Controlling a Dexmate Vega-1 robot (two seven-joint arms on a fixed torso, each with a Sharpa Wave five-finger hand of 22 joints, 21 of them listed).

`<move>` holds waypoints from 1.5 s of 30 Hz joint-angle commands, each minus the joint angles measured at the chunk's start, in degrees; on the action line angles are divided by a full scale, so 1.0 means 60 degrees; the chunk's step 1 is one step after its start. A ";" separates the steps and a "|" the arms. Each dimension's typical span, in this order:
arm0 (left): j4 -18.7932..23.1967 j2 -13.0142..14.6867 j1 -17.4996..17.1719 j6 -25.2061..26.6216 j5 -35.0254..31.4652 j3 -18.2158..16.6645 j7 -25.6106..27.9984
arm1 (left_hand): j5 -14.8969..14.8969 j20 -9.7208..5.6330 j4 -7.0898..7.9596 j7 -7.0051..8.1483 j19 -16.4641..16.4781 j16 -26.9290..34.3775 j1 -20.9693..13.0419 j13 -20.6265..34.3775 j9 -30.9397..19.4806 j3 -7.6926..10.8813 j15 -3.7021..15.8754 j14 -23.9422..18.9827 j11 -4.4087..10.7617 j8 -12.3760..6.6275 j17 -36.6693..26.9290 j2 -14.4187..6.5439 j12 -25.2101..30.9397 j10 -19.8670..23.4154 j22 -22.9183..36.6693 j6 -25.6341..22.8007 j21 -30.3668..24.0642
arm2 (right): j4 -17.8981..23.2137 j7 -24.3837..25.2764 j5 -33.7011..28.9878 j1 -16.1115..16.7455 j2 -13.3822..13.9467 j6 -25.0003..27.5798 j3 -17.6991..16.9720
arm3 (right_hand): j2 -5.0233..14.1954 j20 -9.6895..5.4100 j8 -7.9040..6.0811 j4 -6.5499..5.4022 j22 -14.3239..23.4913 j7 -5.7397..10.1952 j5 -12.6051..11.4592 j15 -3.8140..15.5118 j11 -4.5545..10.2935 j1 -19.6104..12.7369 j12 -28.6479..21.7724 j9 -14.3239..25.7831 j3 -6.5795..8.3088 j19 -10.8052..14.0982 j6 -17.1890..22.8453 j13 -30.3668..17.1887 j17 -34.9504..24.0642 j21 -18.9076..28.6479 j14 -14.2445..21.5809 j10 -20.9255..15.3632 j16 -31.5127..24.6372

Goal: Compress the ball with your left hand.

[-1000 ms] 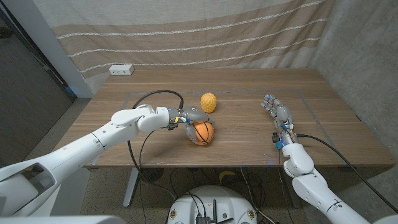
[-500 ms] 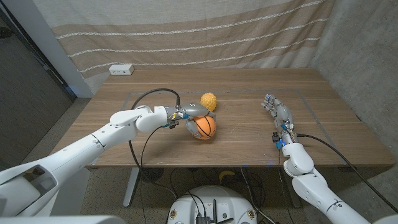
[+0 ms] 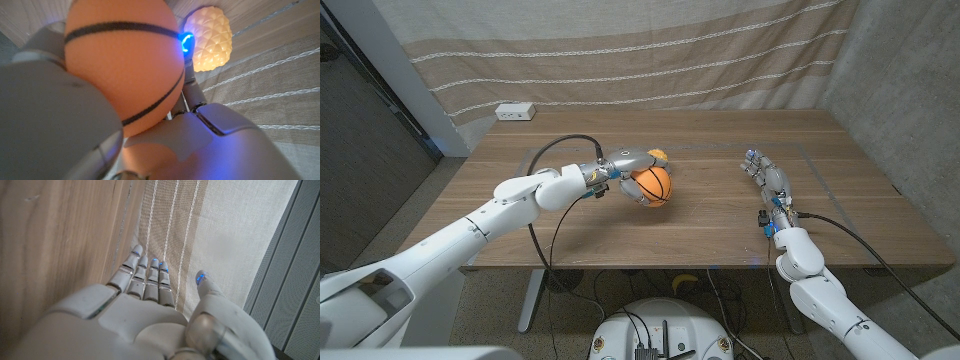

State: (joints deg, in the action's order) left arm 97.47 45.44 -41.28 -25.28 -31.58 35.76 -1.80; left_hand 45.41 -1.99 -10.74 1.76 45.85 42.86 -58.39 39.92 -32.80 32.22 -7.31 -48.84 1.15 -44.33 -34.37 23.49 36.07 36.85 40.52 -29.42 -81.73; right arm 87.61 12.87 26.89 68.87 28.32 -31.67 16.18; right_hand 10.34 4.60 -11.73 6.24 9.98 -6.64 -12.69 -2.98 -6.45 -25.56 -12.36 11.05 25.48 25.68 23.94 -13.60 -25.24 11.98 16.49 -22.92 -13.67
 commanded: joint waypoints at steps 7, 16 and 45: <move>-0.0492 -0.0472 -0.0378 -0.0562 0.1516 -0.0497 0.1009 | -0.0042 -0.1711 0.0057 -0.0592 0.0625 0.0633 -0.4579 0.2435 -0.3220 0.2718 0.3325 -0.3153 0.0817 -0.0165 -0.2916 -0.3577 0.0432 0.3482 0.0218 -0.3553 0.0167 | -0.0175 -0.0136 0.0075 -0.0251 -0.0007 0.0080 0.0078 | -0.0039 0.0000 0.0023 0.0052 0.0054 0.0014 -0.0046 -0.0029 0.0003 0.0061 -0.0033 0.0026 0.0025 0.0049 0.0108 -0.0020 -0.0019 0.0001 0.0039 -0.0089 -0.0085; -0.0349 -0.0730 -0.0837 -0.0062 0.2374 -0.0847 0.1244 | -0.0074 -0.1686 0.0041 -0.0603 0.0648 0.0656 -0.4589 0.2437 -0.3288 0.2794 0.3328 -0.3212 0.0802 -0.0167 -0.2943 -0.3556 0.0446 0.3536 0.0274 -0.3576 0.0139 | -0.0202 -0.0154 0.0079 -0.0351 0.0011 0.0153 0.0110 | -0.0039 0.0001 0.0026 0.0060 0.0054 0.0004 -0.0047 -0.0023 -0.0004 0.0065 -0.0034 0.0026 0.0032 0.0049 0.0107 -0.0020 -0.0016 0.0000 0.0033 -0.0094 -0.0083; -0.0583 -0.1295 -0.1714 -0.0145 0.4926 -0.1615 0.1772 | -0.0107 -0.1696 0.0054 -0.0610 0.0846 0.0830 -0.4520 0.2468 -0.3442 0.3097 0.3302 -0.3247 0.0822 -0.0129 -0.2854 -0.3436 0.0476 0.3663 0.0685 -0.3665 0.0269 | -0.0359 -0.0284 0.0082 -0.0758 0.0043 0.0351 0.0272 | -0.0037 -0.0009 0.0028 0.0089 0.0054 0.0007 -0.0053 -0.0014 0.0006 0.0072 -0.0030 0.0026 0.0065 0.0043 0.0114 -0.0022 -0.0007 -0.0003 0.0027 -0.0092 -0.0081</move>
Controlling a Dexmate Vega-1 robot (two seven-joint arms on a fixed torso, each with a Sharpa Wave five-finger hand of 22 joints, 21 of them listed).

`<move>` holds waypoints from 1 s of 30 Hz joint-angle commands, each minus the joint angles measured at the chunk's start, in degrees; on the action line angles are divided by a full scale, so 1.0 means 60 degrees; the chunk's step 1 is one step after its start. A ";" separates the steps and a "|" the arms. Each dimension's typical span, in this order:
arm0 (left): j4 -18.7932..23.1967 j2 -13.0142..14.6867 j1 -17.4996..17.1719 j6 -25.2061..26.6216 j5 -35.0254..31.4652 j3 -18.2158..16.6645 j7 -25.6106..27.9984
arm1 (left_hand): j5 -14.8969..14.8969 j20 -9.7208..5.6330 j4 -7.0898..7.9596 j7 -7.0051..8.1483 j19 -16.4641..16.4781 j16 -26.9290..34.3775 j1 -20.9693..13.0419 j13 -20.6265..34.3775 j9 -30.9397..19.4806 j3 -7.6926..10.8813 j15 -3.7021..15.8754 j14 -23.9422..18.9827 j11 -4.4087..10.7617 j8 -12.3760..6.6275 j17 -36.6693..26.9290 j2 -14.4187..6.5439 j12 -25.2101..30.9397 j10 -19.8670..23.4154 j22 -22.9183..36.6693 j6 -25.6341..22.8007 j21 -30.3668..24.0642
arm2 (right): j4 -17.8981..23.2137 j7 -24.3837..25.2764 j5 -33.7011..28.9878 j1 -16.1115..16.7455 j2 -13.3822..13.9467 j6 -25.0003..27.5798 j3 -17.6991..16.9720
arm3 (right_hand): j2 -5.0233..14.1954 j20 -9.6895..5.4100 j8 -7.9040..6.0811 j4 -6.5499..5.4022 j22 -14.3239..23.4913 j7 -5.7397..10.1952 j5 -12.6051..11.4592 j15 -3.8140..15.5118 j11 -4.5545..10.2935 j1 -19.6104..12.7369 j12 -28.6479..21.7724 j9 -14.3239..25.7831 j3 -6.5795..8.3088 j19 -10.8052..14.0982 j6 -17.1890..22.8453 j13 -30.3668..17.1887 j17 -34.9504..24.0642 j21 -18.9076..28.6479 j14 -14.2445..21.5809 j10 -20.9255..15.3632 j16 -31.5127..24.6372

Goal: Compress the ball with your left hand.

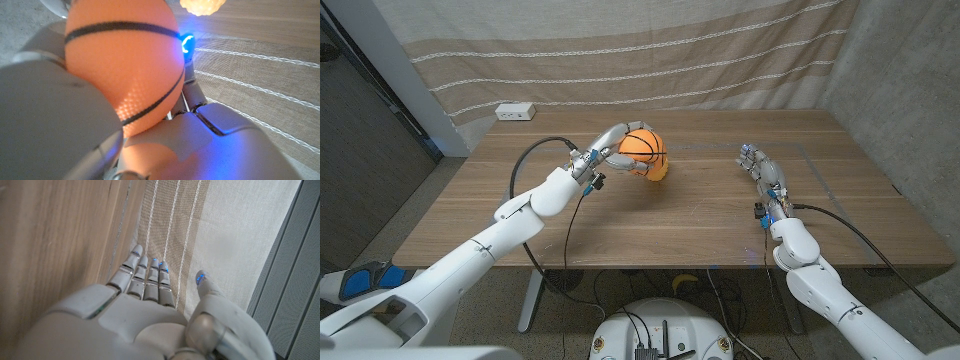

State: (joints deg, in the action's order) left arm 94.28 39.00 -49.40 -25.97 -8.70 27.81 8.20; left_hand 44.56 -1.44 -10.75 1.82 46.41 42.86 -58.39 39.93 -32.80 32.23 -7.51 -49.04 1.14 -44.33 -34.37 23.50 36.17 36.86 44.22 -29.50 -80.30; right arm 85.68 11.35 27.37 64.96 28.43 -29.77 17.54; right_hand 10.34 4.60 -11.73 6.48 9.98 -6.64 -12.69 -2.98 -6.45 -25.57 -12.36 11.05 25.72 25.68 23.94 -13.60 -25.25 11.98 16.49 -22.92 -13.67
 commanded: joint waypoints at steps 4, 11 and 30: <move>-0.0059 -0.0318 -0.0495 -0.0066 0.1519 -0.0385 0.0110 | 0.0031 -0.1788 0.0058 -0.0622 0.0769 0.0850 -0.4510 0.2493 -0.3450 0.3115 0.3338 -0.3220 0.0824 -0.0126 -0.2840 -0.3429 0.0477 0.3675 0.0105 -0.3669 0.0051 | -0.0015 -0.0020 -0.0003 -0.0090 0.0038 0.0034 0.0045 | -0.0037 -0.0009 0.0029 0.0053 0.0054 0.0000 -0.0054 -0.0020 -0.0002 0.0073 -0.0028 0.0026 0.0029 0.0047 0.0111 -0.0021 -0.0005 -0.0002 0.0028 -0.0089 -0.0082; 0.0002 -0.0477 -0.0785 -0.0035 0.2051 -0.0582 0.0266 | 0.0034 -0.1782 0.0056 -0.0603 0.0851 0.0947 -0.4479 0.2498 -0.3540 0.3214 0.3338 -0.3239 0.0851 -0.0131 -0.2841 -0.3400 0.0475 0.3692 0.0276 -0.3678 0.0087 | 0.0013 -0.0040 0.0009 -0.0072 0.0053 0.0017 0.0049 | -0.0040 -0.0004 0.0030 0.0063 0.0053 0.0007 -0.0057 -0.0012 -0.0006 0.0072 -0.0025 0.0026 0.0036 0.0049 0.0113 -0.0021 -0.0002 -0.0002 0.0036 -0.0083 -0.0085; 0.0250 -0.0820 -0.1570 0.0062 0.4032 -0.1075 0.0187 | -0.0041 -0.1786 0.0052 -0.0590 0.0929 0.1013 -0.4413 0.2538 -0.3622 0.3314 0.3359 -0.3235 0.0848 -0.0066 -0.2745 -0.3370 0.0485 0.3719 0.0410 -0.3709 0.0228 | 0.0117 -0.0163 -0.0010 -0.0063 0.0125 -0.0043 0.0080 | -0.0041 -0.0006 0.0029 0.0090 0.0053 0.0005 -0.0064 -0.0013 -0.0006 0.0062 -0.0029 0.0026 0.0059 0.0051 0.0121 -0.0023 0.0006 -0.0002 0.0031 -0.0097 -0.0082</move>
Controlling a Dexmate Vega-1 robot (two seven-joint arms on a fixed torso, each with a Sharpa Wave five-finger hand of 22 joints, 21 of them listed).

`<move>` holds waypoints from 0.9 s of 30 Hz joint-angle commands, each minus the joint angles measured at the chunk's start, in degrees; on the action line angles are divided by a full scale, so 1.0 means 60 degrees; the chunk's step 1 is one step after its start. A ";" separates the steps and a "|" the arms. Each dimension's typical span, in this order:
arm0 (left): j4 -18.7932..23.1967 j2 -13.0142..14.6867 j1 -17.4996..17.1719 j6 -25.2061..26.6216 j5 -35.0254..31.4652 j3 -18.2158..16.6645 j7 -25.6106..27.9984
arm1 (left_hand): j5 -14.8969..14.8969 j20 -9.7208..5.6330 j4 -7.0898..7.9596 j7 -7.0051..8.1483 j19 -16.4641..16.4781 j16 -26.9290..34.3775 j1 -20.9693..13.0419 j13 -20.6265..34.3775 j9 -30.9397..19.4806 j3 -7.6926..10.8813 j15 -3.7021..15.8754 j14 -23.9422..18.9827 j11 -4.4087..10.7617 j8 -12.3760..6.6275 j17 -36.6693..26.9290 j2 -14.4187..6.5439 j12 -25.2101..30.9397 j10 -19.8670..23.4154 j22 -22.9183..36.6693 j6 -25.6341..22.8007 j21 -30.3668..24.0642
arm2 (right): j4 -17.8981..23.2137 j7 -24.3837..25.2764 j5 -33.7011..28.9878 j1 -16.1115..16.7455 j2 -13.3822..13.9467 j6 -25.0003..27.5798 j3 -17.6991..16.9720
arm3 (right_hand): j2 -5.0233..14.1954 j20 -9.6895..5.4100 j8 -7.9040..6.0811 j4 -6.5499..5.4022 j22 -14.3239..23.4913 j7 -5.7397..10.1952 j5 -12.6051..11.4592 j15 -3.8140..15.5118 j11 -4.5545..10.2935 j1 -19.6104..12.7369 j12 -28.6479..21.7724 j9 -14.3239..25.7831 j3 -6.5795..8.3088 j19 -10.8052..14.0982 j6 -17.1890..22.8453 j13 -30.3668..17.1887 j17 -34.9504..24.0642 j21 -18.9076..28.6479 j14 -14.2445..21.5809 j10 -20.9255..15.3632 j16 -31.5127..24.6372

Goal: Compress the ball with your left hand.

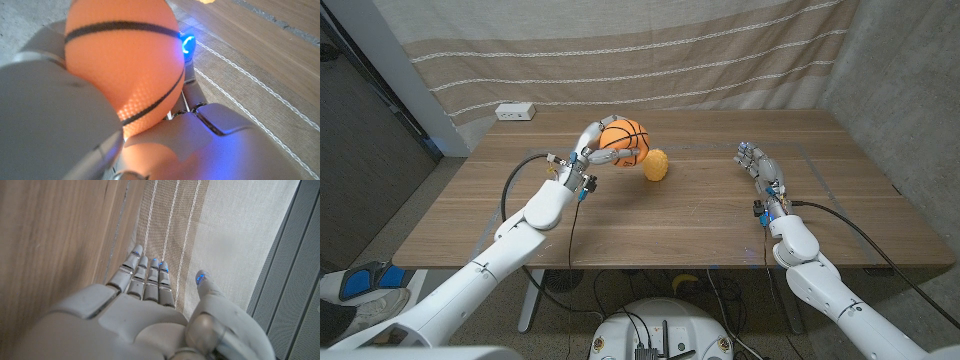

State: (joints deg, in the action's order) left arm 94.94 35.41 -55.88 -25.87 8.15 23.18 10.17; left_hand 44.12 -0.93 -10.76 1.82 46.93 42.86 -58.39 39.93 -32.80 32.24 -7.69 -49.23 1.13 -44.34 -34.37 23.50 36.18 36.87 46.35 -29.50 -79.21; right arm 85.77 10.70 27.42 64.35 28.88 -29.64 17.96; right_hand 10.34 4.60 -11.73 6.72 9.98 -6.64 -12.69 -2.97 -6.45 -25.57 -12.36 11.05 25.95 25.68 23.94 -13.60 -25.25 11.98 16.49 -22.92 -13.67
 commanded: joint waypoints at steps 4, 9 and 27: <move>0.0185 -0.0266 -0.0607 0.0165 0.1860 -0.0384 -0.0341 | 0.0015 -0.1874 0.0056 -0.0591 0.0844 0.1004 -0.4405 0.2544 -0.3632 0.3311 0.3394 -0.3202 0.0848 -0.0053 -0.2726 -0.3371 0.0482 0.3714 0.0049 -0.3712 0.0059 | 0.0180 -0.0036 -0.0029 0.0116 0.0076 -0.0079 -0.0009 | -0.0042 -0.0004 0.0029 0.0057 0.0053 0.0010 -0.0065 -0.0017 -0.0007 0.0059 -0.0028 0.0026 0.0025 0.0053 0.0122 -0.0023 0.0008 -0.0001 0.0035 -0.0095 -0.0083; 0.0216 -0.0388 -0.0757 0.0334 0.2796 -0.0499 -0.0581 | 0.0006 -0.1869 0.0045 -0.0598 0.0857 0.1023 -0.4404 0.2546 -0.3647 0.3339 0.3394 -0.3222 0.0840 -0.0030 -0.2736 -0.3363 0.0477 0.3718 0.0075 -0.3714 0.0062 | 0.0268 -0.0035 -0.0053 0.0196 0.0112 -0.0110 -0.0026 | -0.0043 -0.0007 0.0029 0.0065 0.0053 0.0011 -0.0067 -0.0008 0.0006 0.0056 -0.0030 0.0026 0.0031 0.0052 0.0122 -0.0023 0.0011 -0.0002 0.0029 -0.0101 -0.0080; 0.0561 -0.0394 -0.1331 0.0677 0.4359 -0.0854 -0.0860 | -0.0031 -0.1887 0.0047 -0.0582 0.0936 0.1068 -0.4368 0.2638 -0.3703 0.3405 0.3397 -0.3237 0.0862 0.0041 -0.2712 -0.3331 0.0508 0.3722 0.0135 -0.3761 0.0128 | 0.0520 0.0004 -0.0188 0.0330 0.0110 -0.0173 -0.0003 | -0.0050 -0.0009 0.0034 0.0081 0.0052 0.0009 -0.0069 -0.0011 0.0010 0.0058 -0.0032 0.0026 0.0042 0.0056 0.0116 -0.0024 0.0018 -0.0002 0.0041 -0.0108 -0.0085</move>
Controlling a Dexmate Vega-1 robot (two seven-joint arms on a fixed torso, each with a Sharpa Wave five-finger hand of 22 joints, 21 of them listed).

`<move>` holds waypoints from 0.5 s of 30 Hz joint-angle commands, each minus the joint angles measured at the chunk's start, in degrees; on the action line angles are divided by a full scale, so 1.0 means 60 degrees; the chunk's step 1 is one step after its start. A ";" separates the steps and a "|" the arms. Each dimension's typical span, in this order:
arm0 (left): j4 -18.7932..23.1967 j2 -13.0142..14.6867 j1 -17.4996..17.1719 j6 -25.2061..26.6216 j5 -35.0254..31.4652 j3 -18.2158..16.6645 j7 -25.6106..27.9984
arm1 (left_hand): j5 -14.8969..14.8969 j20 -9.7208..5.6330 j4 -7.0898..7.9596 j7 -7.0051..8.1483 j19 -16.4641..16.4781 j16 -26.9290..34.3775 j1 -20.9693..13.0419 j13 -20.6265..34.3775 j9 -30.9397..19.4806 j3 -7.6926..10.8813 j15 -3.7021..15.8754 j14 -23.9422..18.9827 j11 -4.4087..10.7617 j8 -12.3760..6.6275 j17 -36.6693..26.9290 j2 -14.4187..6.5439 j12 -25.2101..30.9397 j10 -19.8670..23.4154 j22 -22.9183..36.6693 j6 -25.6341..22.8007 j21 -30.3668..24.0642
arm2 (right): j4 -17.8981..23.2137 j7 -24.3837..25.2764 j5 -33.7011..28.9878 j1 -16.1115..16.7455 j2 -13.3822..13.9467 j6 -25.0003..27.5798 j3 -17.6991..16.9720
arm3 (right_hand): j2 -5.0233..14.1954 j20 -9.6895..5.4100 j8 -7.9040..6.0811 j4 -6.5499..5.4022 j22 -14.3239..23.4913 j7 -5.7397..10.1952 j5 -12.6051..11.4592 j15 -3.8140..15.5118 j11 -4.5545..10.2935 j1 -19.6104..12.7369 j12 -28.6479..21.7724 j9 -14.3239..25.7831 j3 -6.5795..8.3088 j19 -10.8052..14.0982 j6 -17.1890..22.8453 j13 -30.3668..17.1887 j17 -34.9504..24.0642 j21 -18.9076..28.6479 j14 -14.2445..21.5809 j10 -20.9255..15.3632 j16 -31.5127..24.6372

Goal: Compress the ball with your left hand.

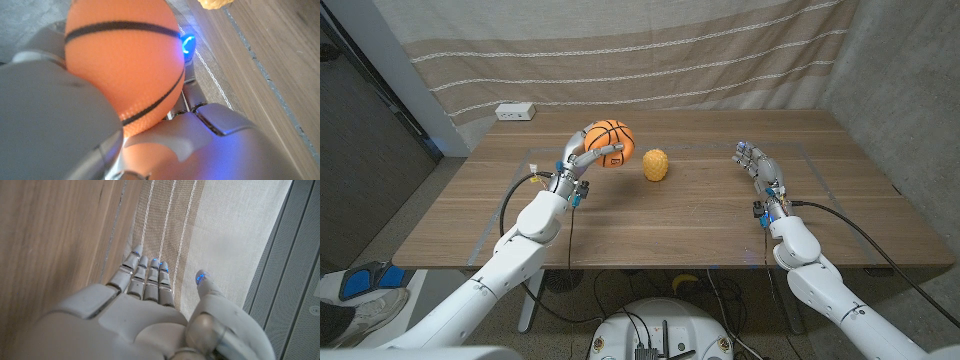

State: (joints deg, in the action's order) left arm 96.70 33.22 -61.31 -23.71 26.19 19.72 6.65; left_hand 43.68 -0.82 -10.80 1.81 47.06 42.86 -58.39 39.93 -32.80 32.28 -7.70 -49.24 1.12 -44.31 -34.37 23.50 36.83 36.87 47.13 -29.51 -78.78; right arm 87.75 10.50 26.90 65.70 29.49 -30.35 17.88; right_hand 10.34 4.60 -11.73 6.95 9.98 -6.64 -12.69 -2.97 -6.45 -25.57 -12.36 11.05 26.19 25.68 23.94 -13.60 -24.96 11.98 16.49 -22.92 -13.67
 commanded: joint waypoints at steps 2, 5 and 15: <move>0.0327 -0.0023 -0.0509 0.0416 0.1690 -0.0338 -0.0377 | 0.0045 -0.1892 0.0049 -0.0584 0.0916 0.1078 -0.4367 0.2592 -0.3704 0.3420 0.3400 -0.3236 0.0865 0.0048 -0.2729 -0.3323 0.0371 0.3728 0.0024 -0.3762 0.0054 | 0.0246 0.0054 -0.0120 0.0141 0.0010 -0.0056 0.0014 | -0.0051 -0.0009 0.0032 0.0043 0.0052 0.0005 -0.0070 -0.0009 0.0007 0.0058 -0.0028 0.0026 0.0004 0.0057 0.0121 -0.0024 -0.0028 -0.0002 0.0041 -0.0100 -0.0085; 0.0437 -0.0024 -0.0648 0.0572 0.2187 -0.0440 -0.0490 | 0.0032 -0.1898 0.0058 -0.0587 0.0927 0.1071 -0.4364 0.2600 -0.3732 0.3414 0.3398 -0.3235 0.0875 0.0052 -0.2715 -0.3334 0.0368 0.3715 0.0015 -0.3747 0.0061 | 0.0352 0.0082 -0.0130 0.0213 0.0014 -0.0051 0.0009 | -0.0051 -0.0018 0.0032 0.0045 0.0052 0.0006 -0.0070 -0.0003 0.0015 0.0058 -0.0026 0.0026 0.0006 0.0062 0.0122 -0.0024 -0.0027 0.0000 0.0036 -0.0095 -0.0083; 0.0607 -0.0052 -0.0903 0.1056 0.3532 -0.0702 -0.0867 | 0.0012 -0.1896 0.0057 -0.0569 0.0939 0.1063 -0.4352 0.2643 -0.3729 0.3421 0.3401 -0.3237 0.0885 0.0108 -0.2694 -0.3333 0.0371 0.3681 0.0016 -0.3743 0.0082 | 0.0679 0.0227 -0.0203 0.0439 0.0007 -0.0156 -0.0099 | -0.0065 -0.0006 0.0033 0.0055 0.0051 0.0006 -0.0070 -0.0014 -0.0010 0.0064 -0.0026 0.0026 0.0006 0.0072 0.0122 -0.0023 -0.0022 0.0002 0.0035 -0.0101 -0.0081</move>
State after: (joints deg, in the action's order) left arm 99.09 33.11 -64.92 -20.22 38.88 17.21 3.72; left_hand 43.41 -0.79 -10.84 1.01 47.22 42.86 -58.40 39.93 -32.81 32.33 -7.82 -49.35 1.12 -43.64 -34.37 23.50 36.83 36.88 47.13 -30.32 -78.39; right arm 90.04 11.10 26.21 67.17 29.54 -30.84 17.78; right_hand 10.33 4.60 -11.73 6.95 9.98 -6.64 -12.69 -2.98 -6.44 -25.56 -12.36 11.05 26.19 25.68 23.93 -13.60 -24.97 11.98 16.49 -22.92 -13.67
